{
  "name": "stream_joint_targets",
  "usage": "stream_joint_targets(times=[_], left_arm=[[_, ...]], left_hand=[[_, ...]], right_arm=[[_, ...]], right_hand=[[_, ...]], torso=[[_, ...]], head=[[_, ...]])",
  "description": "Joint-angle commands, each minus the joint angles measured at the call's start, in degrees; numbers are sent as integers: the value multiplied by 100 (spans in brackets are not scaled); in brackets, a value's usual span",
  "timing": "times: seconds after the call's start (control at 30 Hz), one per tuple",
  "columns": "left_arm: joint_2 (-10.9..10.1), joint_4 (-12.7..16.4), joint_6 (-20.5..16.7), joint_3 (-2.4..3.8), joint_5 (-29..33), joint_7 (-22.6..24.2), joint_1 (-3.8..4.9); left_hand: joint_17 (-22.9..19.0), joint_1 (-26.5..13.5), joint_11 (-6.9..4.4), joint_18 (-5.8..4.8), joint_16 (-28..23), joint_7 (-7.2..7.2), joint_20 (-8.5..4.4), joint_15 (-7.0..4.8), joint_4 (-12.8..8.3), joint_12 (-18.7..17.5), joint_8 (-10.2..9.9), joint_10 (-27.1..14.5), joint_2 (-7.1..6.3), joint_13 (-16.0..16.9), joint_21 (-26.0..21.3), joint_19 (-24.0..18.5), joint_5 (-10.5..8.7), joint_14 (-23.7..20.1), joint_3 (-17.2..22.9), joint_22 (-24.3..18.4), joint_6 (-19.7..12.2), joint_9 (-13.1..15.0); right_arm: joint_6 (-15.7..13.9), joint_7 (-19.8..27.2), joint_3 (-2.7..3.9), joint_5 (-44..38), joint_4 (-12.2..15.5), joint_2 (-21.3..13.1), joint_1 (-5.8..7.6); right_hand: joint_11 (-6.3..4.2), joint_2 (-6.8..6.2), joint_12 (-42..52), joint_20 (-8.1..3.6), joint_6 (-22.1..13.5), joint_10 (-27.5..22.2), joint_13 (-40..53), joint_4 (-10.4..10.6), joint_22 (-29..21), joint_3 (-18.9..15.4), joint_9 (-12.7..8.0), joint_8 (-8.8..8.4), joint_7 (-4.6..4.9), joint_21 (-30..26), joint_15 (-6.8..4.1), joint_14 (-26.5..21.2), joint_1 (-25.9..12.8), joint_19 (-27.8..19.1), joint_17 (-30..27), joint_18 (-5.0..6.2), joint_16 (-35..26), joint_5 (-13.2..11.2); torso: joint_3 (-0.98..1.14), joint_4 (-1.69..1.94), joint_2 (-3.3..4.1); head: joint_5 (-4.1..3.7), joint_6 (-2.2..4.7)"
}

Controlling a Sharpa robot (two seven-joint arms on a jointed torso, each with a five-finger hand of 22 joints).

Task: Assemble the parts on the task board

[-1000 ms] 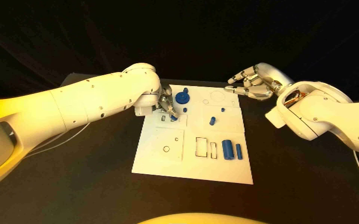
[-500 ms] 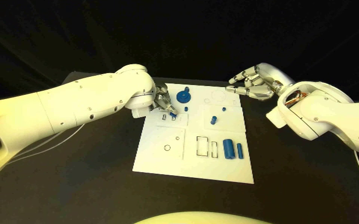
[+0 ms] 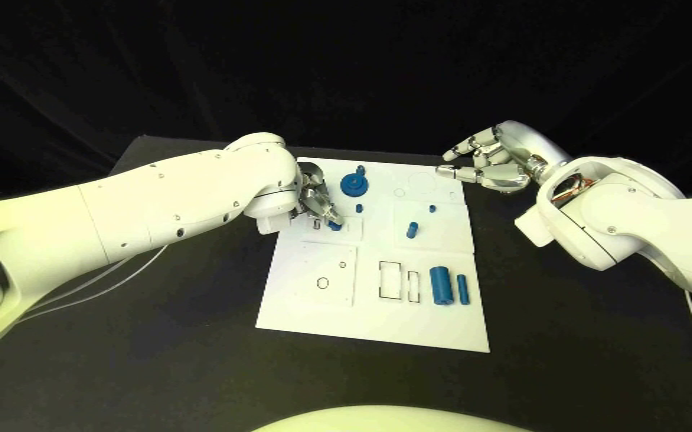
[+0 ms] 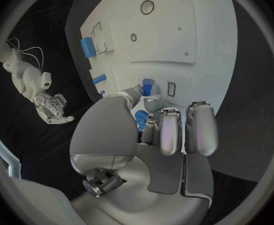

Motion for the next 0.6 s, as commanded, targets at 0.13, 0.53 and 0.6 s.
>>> stream_joint_targets(times=[0.13, 0.53, 0.6], left_arm=[[9, 4, 28, 0, -142, -21, -33], [-28, 22, 28, 0, -199, -56, -40], [-36, 23, -12, 0, -209, -51, -40]], left_hand=[[626, -47, -1, -86, -16, -51, -9, -37, -325, 13, 37, 47, 15, 1, 20, 3, 7, 372, 371, -1, 93, 22], [626, -82, -13, -87, -18, -67, -13, -45, -362, 15, 63, 56, -13, 2, 23, 5, 7, 372, 419, 6, 116, 49], [625, -83, -14, -87, -18, -69, -14, -45, -365, 16, 65, 57, -15, 2, 23, 5, 7, 371, 423, 6, 117, 51]], right_arm=[[73, 14, 0, -38, 1, 2, -7], [71, 17, 0, -38, -4, -1, -11], [69, 19, 0, -38, -6, 1, -13]], right_hand=[[-12, 56, 5, -41, 37, 12, 6, 7, 884, -37, 7, 18, -13, -29, -51, 330, -11, 11, 433, 36, -23, 21], [-12, 61, 4, -43, 38, 11, 3, 9, 879, -45, 8, 21, -14, -37, -51, 329, -12, 7, 428, 37, -27, 28], [-12, 61, 4, -43, 38, 11, 3, 9, 879, -45, 8, 21, -14, -37, -51, 329, -12, 7, 428, 37, -27, 28]], torso=[[7, -2, 1], [5, 0, 0], [5, 2, 0]], head=[[7, -16], [2, -7], [-5, -5]])
